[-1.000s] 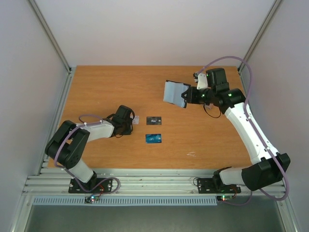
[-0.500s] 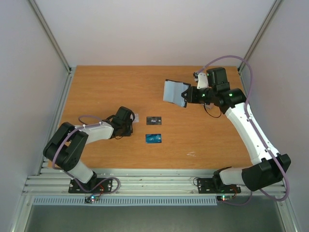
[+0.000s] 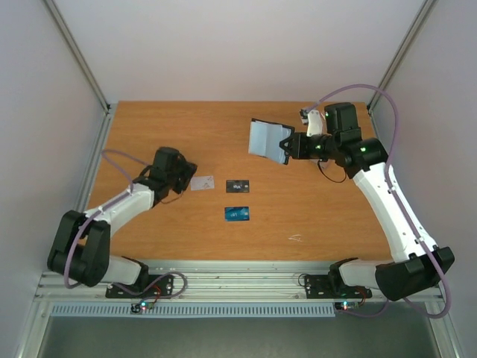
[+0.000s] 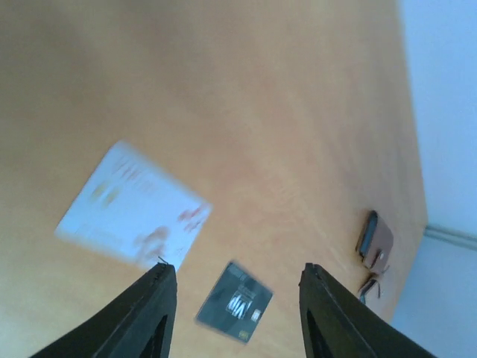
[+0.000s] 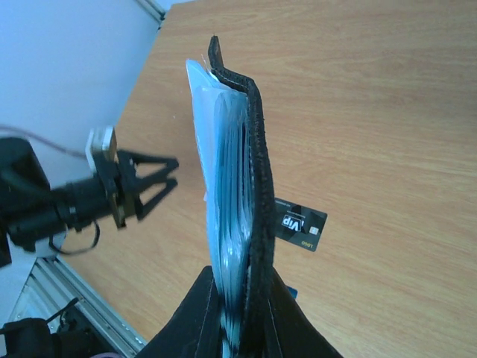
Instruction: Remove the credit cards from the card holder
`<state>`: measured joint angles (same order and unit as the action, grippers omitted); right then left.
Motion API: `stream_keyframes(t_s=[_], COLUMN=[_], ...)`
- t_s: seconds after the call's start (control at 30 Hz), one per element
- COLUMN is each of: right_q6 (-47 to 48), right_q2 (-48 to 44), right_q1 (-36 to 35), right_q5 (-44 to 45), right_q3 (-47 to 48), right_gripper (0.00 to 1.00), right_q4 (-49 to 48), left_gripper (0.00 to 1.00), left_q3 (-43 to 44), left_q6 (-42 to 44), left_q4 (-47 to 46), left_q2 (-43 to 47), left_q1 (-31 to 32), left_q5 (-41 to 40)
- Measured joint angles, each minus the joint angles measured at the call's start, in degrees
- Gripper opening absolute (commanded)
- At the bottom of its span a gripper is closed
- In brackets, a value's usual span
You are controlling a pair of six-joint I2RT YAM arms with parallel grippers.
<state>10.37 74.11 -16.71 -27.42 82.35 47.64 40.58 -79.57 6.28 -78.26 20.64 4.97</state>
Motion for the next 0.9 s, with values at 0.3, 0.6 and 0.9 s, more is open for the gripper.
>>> stream_keyframes(t_s=[0.3,0.6,0.9], right_q6=[4.2,9.3,12.2], right_q2=[-1.8,0.0,1.0], right_q1=[0.0,0.0,0.0], right_q5=[-0.9,-0.9,-0.8], right_q3=[0.0,2.3,3.1], right_gripper=[0.01,0.01,0.01], right_q4=[1.3,3.7,5.8], left_gripper=[0.45,0.39,0.39], left_q3=[14.7,23.5,20.8], left_q6=[40.1,55.4,55.8], left_q4=[-1.8,-1.0,-1.0], left_q2=[-14.4,-27.6,-29.7], left_q1=[-1.4,1.8,4.7], left_q5=[5.1,3.1,0.8])
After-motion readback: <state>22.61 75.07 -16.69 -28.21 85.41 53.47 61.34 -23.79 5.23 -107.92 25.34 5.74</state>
